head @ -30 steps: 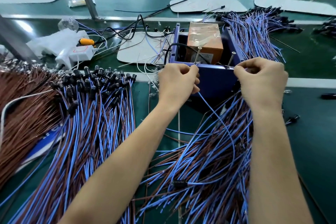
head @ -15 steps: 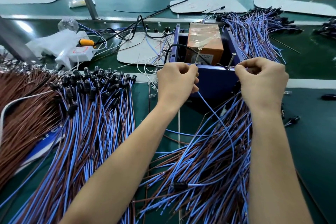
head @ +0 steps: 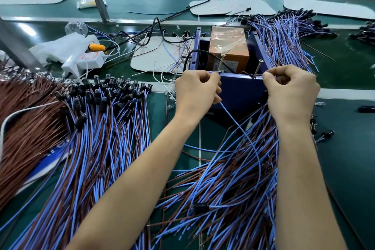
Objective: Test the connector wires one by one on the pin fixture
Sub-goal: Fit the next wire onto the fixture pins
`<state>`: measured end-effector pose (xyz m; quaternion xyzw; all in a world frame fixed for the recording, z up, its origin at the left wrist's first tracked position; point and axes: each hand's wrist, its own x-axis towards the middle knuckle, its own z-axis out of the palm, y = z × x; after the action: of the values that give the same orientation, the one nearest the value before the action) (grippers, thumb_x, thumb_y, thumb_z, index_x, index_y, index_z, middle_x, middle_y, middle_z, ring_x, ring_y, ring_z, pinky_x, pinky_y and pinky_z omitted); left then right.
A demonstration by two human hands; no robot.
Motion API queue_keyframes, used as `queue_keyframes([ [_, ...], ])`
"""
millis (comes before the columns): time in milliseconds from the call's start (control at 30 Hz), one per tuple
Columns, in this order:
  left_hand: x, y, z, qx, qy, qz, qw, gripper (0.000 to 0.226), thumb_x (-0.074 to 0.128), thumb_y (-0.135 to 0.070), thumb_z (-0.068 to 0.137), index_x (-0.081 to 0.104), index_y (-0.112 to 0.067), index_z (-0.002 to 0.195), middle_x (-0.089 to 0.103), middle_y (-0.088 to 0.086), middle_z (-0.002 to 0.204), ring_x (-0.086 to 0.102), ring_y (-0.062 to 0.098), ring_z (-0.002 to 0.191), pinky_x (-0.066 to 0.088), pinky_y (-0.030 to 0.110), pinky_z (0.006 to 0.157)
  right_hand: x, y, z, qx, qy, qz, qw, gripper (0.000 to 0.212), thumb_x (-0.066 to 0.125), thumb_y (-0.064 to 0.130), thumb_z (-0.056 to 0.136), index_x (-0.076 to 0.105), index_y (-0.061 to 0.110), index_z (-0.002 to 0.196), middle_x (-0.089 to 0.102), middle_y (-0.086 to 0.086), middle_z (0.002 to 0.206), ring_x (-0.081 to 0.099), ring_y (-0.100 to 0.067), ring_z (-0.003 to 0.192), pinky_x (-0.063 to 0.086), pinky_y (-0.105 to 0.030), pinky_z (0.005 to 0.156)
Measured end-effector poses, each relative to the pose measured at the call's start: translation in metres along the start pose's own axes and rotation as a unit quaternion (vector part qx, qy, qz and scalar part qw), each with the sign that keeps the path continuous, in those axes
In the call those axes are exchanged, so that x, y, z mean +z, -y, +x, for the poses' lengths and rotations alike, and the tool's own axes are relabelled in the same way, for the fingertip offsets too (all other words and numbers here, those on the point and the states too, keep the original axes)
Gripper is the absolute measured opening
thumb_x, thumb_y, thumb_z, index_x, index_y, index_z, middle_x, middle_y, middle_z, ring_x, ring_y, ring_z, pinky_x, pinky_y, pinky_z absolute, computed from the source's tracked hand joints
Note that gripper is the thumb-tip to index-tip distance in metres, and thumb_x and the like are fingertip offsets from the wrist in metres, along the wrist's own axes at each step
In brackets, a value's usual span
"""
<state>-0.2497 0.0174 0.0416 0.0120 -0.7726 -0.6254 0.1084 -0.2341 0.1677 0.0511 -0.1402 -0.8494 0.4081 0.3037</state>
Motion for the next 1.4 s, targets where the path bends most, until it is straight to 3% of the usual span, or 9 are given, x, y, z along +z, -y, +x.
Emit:
queue_keyframes([
  [133,-0.001,-0.001,0.000,0.004,0.006,0.002,1.000,0.030,0.057,-0.012,0.088,0.066,-0.009,0.060,0.058,-0.006,0.046,0.054,0.007,0.034,0.046,0.016,0.043,-0.002,0.002,0.001,-0.002,0.011,0.012,1.000,0.007,0.064,0.018,0.086,0.070,0.021,0.085,0.056,0.002,0.065,0.052,-0.012,0.064,0.038,-0.016,0.063],
  [300,-0.006,-0.006,0.003,0.047,0.024,0.035,0.998,0.031,0.057,-0.015,0.089,0.064,-0.015,0.059,0.057,-0.007,0.046,0.051,0.004,0.034,0.039,0.010,0.043,-0.006,0.006,0.004,-0.011,0.002,0.034,0.999,0.009,0.065,0.020,0.085,0.065,0.025,0.079,0.053,0.016,0.060,0.050,0.006,0.052,0.036,-0.004,0.056],
  [433,-0.010,-0.005,0.006,0.049,-0.006,0.029,0.998,0.032,0.057,-0.015,0.092,0.065,-0.013,0.061,0.057,-0.007,0.047,0.049,0.002,0.033,0.037,0.008,0.043,0.000,0.004,0.001,-0.002,-0.002,0.030,1.000,0.005,0.064,0.020,0.088,0.066,0.022,0.085,0.055,0.007,0.066,0.050,-0.009,0.063,0.043,-0.020,0.069],
  [633,-0.014,-0.006,0.008,0.049,-0.004,0.045,0.998,0.032,0.057,-0.018,0.092,0.066,-0.014,0.062,0.057,-0.008,0.047,0.047,0.003,0.033,0.037,0.009,0.043,0.004,0.004,-0.002,-0.005,-0.023,0.024,0.999,0.005,0.062,0.020,0.089,0.067,0.018,0.088,0.059,0.002,0.072,0.055,-0.015,0.070,0.046,-0.026,0.072],
  [1033,-0.016,-0.005,0.008,0.077,0.061,0.076,0.992,0.028,0.057,-0.020,0.093,0.069,-0.017,0.068,0.056,-0.011,0.048,0.046,0.002,0.037,0.037,0.013,0.051,0.001,0.003,-0.001,-0.001,-0.014,0.023,1.000,0.004,0.062,0.019,0.089,0.066,0.021,0.088,0.058,0.004,0.072,0.053,-0.013,0.069,0.035,-0.015,0.066],
  [1233,-0.015,-0.006,0.007,0.088,0.059,0.092,0.990,0.028,0.056,-0.020,0.095,0.070,-0.015,0.070,0.056,-0.010,0.050,0.045,0.003,0.038,0.038,0.017,0.053,-0.001,0.007,-0.003,0.010,-0.005,0.022,1.000,0.004,0.063,0.021,0.089,0.066,0.020,0.087,0.059,0.004,0.071,0.054,-0.013,0.068,0.041,-0.021,0.069],
  [1333,-0.021,-0.016,0.005,0.095,0.064,0.059,0.992,0.025,0.056,-0.018,0.095,0.071,-0.011,0.076,0.058,-0.009,0.054,0.046,0.003,0.038,0.037,0.011,0.048,-0.011,0.014,-0.001,0.027,0.045,0.070,0.996,0.010,0.065,0.018,0.088,0.064,0.021,0.079,0.058,0.008,0.061,0.052,-0.010,0.058,0.048,-0.027,0.065],
  [1400,-0.024,-0.026,0.003,0.095,0.079,-0.036,0.992,0.018,0.058,-0.014,0.095,0.071,-0.008,0.084,0.062,-0.005,0.059,0.052,0.005,0.041,0.044,0.013,0.047,-0.020,0.023,-0.003,0.042,0.129,0.174,0.975,0.017,0.064,0.012,0.089,0.064,0.023,0.076,0.058,0.012,0.055,0.052,-0.005,0.052,0.048,-0.021,0.055],
])
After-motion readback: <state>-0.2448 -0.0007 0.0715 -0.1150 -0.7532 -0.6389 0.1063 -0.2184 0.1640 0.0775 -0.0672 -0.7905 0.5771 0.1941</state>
